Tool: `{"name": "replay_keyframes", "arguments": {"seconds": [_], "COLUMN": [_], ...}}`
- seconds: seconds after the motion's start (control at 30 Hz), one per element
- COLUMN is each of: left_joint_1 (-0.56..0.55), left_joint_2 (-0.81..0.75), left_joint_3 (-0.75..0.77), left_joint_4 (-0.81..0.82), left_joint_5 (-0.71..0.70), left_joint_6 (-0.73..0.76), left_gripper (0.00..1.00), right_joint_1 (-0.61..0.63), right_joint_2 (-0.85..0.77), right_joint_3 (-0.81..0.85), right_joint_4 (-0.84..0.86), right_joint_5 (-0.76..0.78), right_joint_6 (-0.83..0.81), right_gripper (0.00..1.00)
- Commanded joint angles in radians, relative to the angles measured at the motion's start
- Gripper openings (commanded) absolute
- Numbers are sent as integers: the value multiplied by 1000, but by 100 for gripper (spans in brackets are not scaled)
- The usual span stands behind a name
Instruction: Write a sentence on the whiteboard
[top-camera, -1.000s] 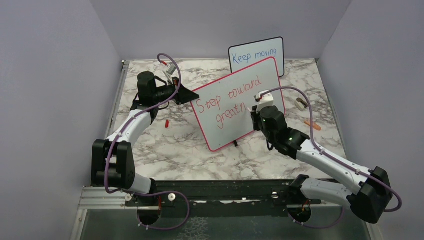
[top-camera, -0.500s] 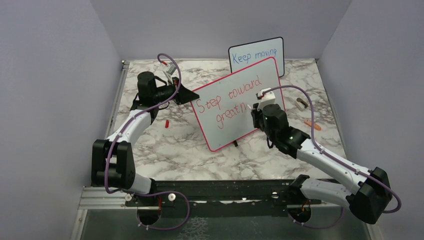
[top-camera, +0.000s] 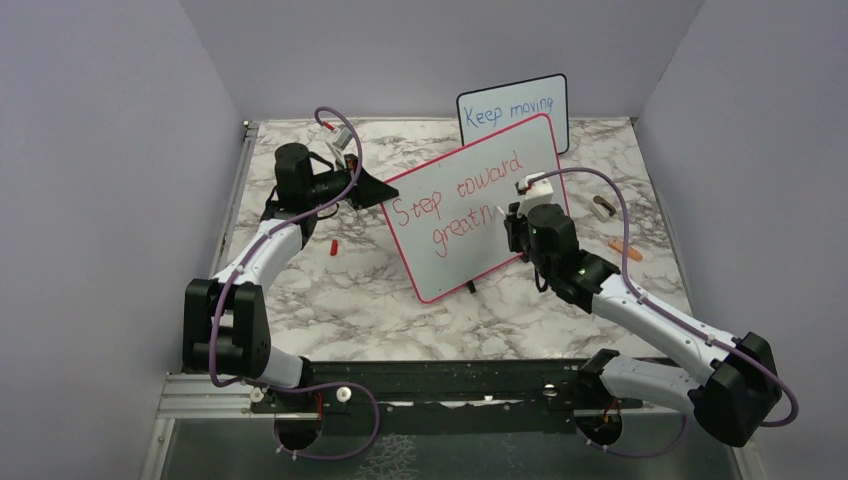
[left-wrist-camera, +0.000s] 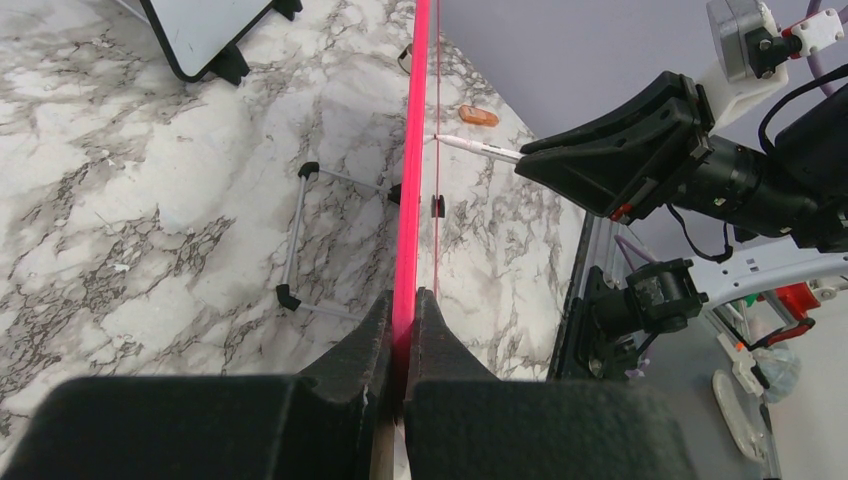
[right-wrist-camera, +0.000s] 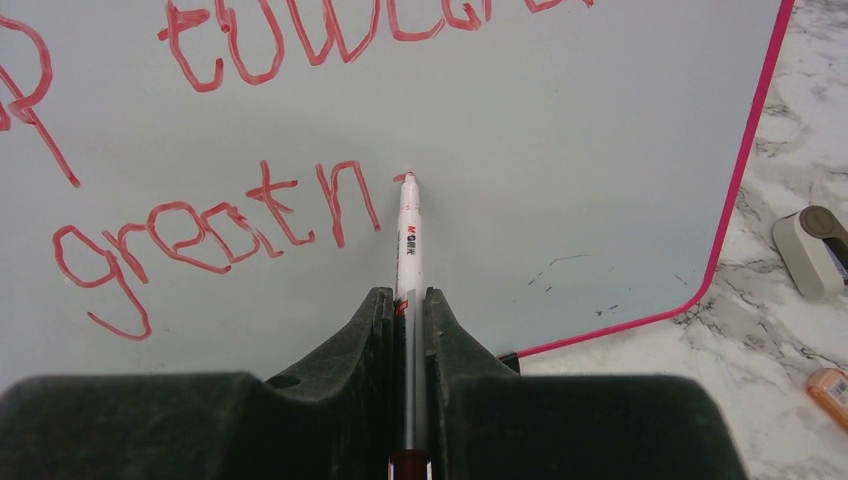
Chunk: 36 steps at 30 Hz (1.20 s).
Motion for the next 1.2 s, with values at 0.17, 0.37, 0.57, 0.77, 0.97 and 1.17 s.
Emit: {"name": "replay_keyframes", "arguments": {"seconds": [0.17, 0.37, 0.57, 0.77, 0.97, 1.17], "left_joint_1": [-7, -6, -6, -6, -6, -6], "left_joint_2": [27, 28, 27, 27, 29, 29], "left_joint_3": [-5, -5, -5, -5, -5, -5], "left_joint_4": [-72, -72, -72, -74, -74, -74], "left_joint_5": [-12, -15, -15, -16, -16, -16], "left_joint_6": [45, 45, 47, 47, 47, 46], "left_gripper": [0, 0, 0, 0, 0, 0], "right_joint_1": [-18, -18, -19, -18, -18, -18], "right_joint_2": [7, 23, 36, 38, 36, 31], "right_joint_3": [23, 38, 55, 63, 65, 66], "right_joint_4": [14, 36, 38, 72, 59, 2], "right_joint_5": [32, 39, 41, 8, -47, -84], "right_joint_6": [-17, -31, -40, -47, -42, -28], "right_gripper": [0, 0, 0, 0, 0, 0]}}
